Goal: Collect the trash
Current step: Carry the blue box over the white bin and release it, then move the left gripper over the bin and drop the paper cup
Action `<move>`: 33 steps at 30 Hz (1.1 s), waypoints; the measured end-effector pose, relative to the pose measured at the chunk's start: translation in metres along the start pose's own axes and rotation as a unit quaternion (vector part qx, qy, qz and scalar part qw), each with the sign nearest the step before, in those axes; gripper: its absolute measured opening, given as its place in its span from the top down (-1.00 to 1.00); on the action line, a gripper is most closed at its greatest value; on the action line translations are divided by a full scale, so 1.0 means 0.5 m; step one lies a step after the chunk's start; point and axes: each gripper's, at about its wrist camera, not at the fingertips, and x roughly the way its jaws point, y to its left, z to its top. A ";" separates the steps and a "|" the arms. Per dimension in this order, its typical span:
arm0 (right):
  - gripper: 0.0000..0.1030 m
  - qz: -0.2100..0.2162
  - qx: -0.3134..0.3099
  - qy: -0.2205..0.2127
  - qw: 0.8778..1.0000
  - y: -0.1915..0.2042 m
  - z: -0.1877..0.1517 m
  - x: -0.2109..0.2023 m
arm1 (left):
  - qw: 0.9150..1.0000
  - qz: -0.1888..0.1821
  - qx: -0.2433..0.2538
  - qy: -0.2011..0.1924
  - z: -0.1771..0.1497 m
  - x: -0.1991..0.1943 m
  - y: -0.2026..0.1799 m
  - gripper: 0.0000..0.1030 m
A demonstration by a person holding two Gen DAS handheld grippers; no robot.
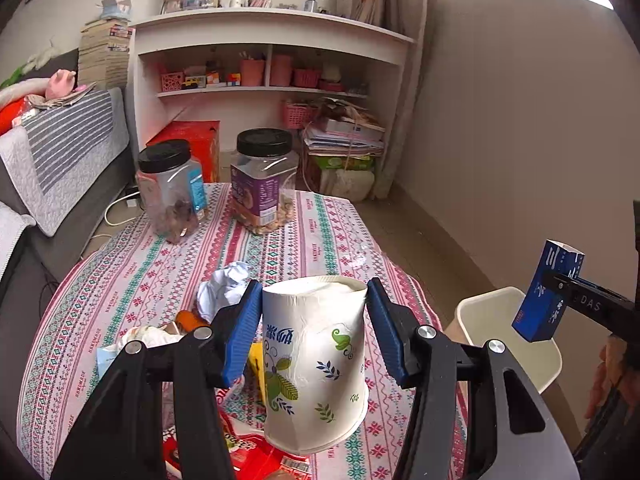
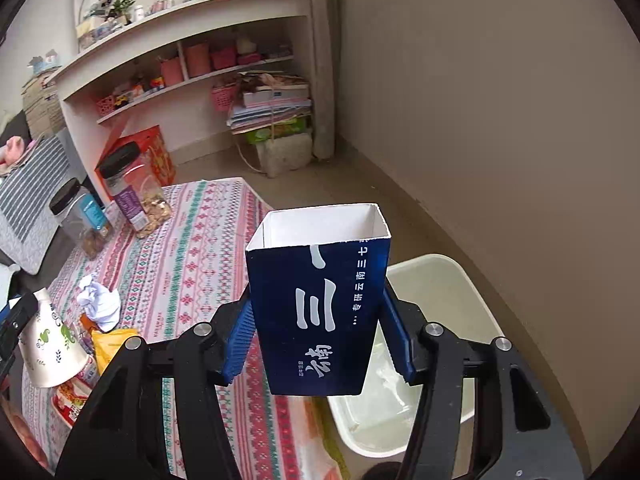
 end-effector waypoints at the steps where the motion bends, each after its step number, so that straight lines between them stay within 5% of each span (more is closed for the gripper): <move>1: -0.05 -0.008 0.005 0.002 1.000 -0.014 -0.001 0.000 | 1.000 -0.006 0.005 0.004 0.000 0.006 -0.014 -0.03; 8: -0.08 -0.057 0.020 0.000 0.998 -0.107 -0.007 -0.021 | 0.997 -0.057 0.041 0.011 0.015 0.030 -0.145 -0.03; 12: -0.48 -0.066 0.047 -0.006 0.997 -0.158 -0.009 -0.041 | 0.994 -0.095 0.055 0.007 0.033 0.037 -0.239 -0.03; 20: -0.71 -0.091 0.048 -0.037 0.994 -0.201 -0.004 -0.085 | 0.987 -0.144 0.062 0.026 0.052 0.071 -0.372 -0.03; 25: -0.85 -0.087 0.070 -0.030 0.993 -0.225 -0.019 -0.086 | 0.984 -0.163 0.050 0.045 0.060 0.102 -0.416 -0.04; 28: -0.85 -0.084 0.091 -0.015 0.992 -0.242 -0.030 -0.082 | 0.984 -0.164 0.039 0.065 0.061 0.126 -0.429 -0.44; 33: -0.86 -0.080 0.105 -0.029 0.991 -0.237 -0.039 -0.095 | 0.985 -0.158 0.016 0.063 0.067 0.118 -0.397 -0.44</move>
